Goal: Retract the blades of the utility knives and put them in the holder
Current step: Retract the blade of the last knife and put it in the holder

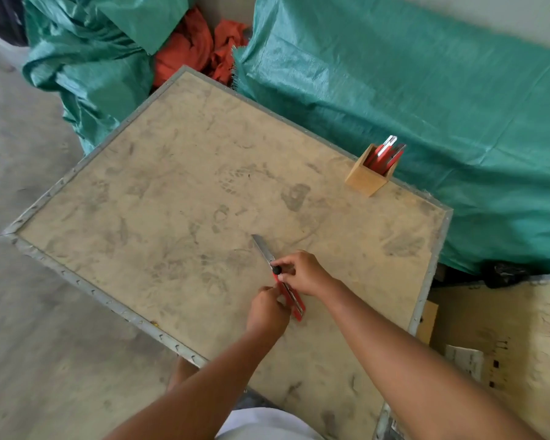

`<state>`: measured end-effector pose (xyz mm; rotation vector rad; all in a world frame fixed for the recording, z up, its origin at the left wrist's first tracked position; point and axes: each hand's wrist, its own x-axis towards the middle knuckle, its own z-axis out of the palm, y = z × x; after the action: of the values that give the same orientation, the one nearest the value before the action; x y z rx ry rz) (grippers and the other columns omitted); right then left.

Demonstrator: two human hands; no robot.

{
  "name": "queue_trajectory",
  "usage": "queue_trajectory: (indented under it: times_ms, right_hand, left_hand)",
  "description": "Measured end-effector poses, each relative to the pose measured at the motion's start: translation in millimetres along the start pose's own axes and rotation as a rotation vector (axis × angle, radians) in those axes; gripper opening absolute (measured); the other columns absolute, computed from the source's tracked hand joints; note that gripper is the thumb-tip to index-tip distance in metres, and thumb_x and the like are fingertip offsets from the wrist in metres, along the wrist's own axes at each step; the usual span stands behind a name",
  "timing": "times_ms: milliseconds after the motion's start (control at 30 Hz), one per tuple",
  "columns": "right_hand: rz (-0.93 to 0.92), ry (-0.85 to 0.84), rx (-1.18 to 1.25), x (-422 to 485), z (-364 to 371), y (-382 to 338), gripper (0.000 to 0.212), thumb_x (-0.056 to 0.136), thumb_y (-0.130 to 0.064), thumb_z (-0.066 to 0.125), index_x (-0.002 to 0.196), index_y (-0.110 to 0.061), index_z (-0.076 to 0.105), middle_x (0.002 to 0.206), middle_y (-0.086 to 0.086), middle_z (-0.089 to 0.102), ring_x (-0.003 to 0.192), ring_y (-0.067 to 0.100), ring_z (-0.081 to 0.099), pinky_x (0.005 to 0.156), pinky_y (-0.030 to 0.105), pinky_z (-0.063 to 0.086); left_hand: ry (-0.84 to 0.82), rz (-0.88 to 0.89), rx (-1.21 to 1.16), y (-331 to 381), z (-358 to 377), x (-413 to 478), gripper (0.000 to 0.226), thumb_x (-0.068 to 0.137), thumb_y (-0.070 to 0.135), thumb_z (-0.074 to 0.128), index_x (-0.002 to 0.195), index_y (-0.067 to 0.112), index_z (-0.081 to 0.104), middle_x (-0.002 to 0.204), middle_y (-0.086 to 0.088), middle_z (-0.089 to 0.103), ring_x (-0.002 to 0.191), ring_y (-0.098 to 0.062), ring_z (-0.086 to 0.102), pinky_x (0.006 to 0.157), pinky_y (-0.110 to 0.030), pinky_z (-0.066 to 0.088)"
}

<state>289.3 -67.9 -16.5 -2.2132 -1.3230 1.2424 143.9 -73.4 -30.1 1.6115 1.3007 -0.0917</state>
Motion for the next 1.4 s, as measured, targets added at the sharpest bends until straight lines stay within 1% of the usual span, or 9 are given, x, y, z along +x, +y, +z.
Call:
queue_trajectory:
  times_ms: [167,367,467,600,800,867,967,1100,1400]
  right_hand:
    - [0.028,0.053,0.049,0.6,0.3,5.9,0.031,0.081,-0.006,0.077,0.109,-0.018,0.077,0.104,0.002,0.076,0.093,0.011,0.067,0.093,0.025,0.053]
    - [0.096,0.127,0.253,-8.8,-2.9,14.6,0.024,0.086,-0.010,0.076,0.107,-0.021,0.072,0.096,-0.007,0.072,0.088,0.007,0.070,0.079,0.021,0.054]
    - [0.114,0.212,0.380,-16.1,-10.7,11.6,0.022,0.086,-0.012,0.077,0.104,-0.023,0.072,0.095,-0.008,0.074,0.088,0.010,0.072,0.076,0.026,0.058]
    - [0.071,0.296,0.526,-26.3,-20.8,2.1,0.023,0.086,-0.009,0.078,0.106,-0.020,0.074,0.095,-0.005,0.077,0.081,0.001,0.072,0.069,0.018,0.055]
    - [0.027,0.378,0.607,-40.3,-34.1,-25.6,0.024,0.091,-0.011,0.073,0.114,-0.013,0.076,0.101,0.007,0.079,0.068,0.009,0.066,0.060,0.025,0.056]
    - [0.009,0.408,0.578,-46.4,-38.8,-39.5,0.023,0.091,-0.009,0.073,0.114,-0.013,0.076,0.099,0.001,0.078,0.067,0.000,0.066,0.061,0.018,0.054]
    - [-0.019,0.427,0.509,-54.6,-40.2,-62.9,0.022,0.089,-0.010,0.075,0.110,-0.015,0.078,0.096,-0.007,0.077,0.072,-0.006,0.068,0.067,0.009,0.050]
    - [-0.055,0.442,0.394,-62.3,-38.7,-90.6,0.022,0.086,-0.015,0.079,0.108,-0.020,0.079,0.102,-0.005,0.078,0.088,0.010,0.072,0.083,0.019,0.054]
    - [-0.040,0.504,0.344,-70.7,-15.0,-159.5,0.022,0.083,-0.018,0.082,0.104,-0.025,0.081,0.111,-0.006,0.064,0.092,-0.004,0.058,0.068,0.007,0.043]
  left_hand:
    - [0.061,0.014,-0.096,-4.5,1.1,4.3,0.045,0.078,-0.002,0.056,0.116,0.017,0.070,0.103,-0.003,0.063,0.080,-0.023,0.067,0.075,-0.042,0.058]
    - [0.006,0.090,-0.154,2.7,-16.4,0.0,0.048,0.086,-0.005,0.052,0.125,0.019,0.066,0.101,-0.003,0.060,0.067,-0.004,0.058,0.061,-0.009,0.049]
    - [-0.095,0.096,-0.194,6.1,-32.6,0.3,0.054,0.089,-0.002,0.053,0.132,0.030,0.059,0.094,0.001,0.066,0.073,-0.013,0.063,0.072,-0.031,0.061]
    - [-0.251,0.098,-0.254,14.4,-62.4,-2.6,0.058,0.091,-0.003,0.053,0.137,0.032,0.053,0.108,0.002,0.069,0.084,-0.017,0.070,0.069,-0.037,0.063]
    - [-0.331,0.106,-0.491,25.1,-108.8,-6.1,0.048,0.086,-0.007,0.066,0.128,0.015,0.063,0.109,-0.007,0.073,0.085,-0.022,0.073,0.066,-0.039,0.064]
    - [-0.354,0.117,-0.552,29.6,-124.3,-5.0,0.042,0.086,-0.007,0.067,0.124,0.012,0.066,0.106,-0.007,0.075,0.085,-0.022,0.073,0.067,-0.042,0.064]
    - [-0.390,0.113,-0.618,36.2,-149.7,-1.2,0.035,0.085,-0.007,0.067,0.112,0.014,0.073,0.098,-0.005,0.078,0.084,-0.022,0.075,0.068,-0.042,0.064]
    - [-0.401,0.086,-0.672,36.7,-180.5,5.7,0.025,0.085,-0.005,0.068,0.106,0.008,0.075,0.096,-0.009,0.078,0.085,-0.026,0.074,0.069,-0.039,0.063]
    - [-0.504,0.136,-0.679,39.4,-235.5,17.3,0.022,0.088,-0.005,0.064,0.102,0.005,0.076,0.100,-0.019,0.076,0.091,-0.030,0.074,0.076,-0.039,0.063]
